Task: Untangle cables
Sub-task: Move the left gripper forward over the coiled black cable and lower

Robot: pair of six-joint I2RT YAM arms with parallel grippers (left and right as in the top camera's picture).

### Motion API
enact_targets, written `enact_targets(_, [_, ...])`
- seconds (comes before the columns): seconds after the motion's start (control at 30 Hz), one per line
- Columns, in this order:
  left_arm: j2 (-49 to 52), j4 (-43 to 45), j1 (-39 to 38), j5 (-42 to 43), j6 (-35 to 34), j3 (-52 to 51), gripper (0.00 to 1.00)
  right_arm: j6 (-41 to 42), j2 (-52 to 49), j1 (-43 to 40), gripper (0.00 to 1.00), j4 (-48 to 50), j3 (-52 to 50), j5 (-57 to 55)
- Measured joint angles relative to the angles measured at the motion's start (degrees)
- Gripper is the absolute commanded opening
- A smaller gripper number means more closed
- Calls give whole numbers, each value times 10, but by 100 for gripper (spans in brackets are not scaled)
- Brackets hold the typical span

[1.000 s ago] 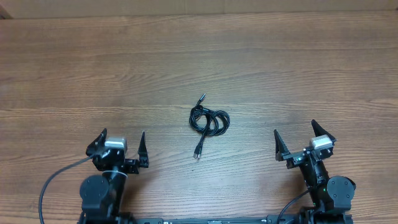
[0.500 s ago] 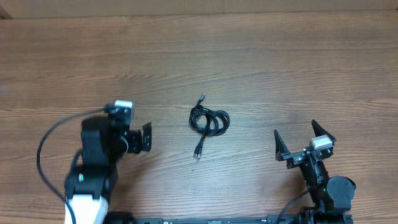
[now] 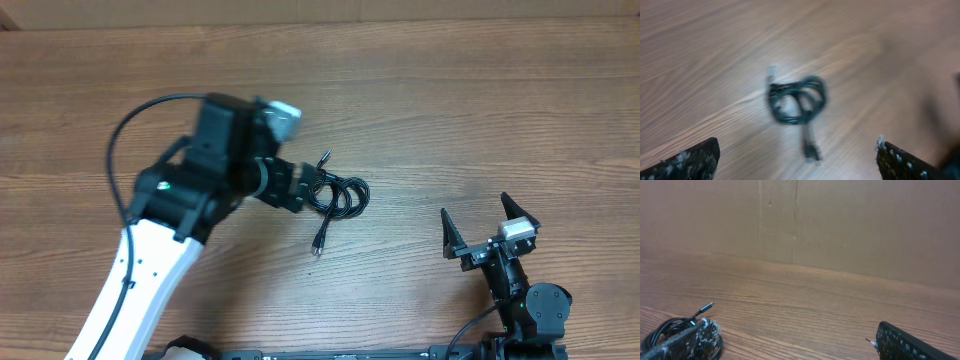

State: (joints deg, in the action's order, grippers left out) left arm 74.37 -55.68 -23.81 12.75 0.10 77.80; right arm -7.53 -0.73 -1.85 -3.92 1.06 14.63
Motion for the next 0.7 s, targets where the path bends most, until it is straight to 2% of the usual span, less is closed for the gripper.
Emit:
enact_targets(0.2, [27, -7, -104, 20, -2, 16, 100, 0, 0, 0, 100, 0, 0, 0])
enact_targets(0.37, [39, -11, -134, 14, -4, 16, 100, 0, 0, 0, 100, 0, 0, 0])
enact_targets(0.57, [71, -24, -129, -43, -83, 18, 100, 0, 0, 0, 100, 0, 0, 0])
enact_targets(0.7, [133, -24, -128, -68, -136, 19, 100, 0, 0, 0, 100, 0, 0, 0])
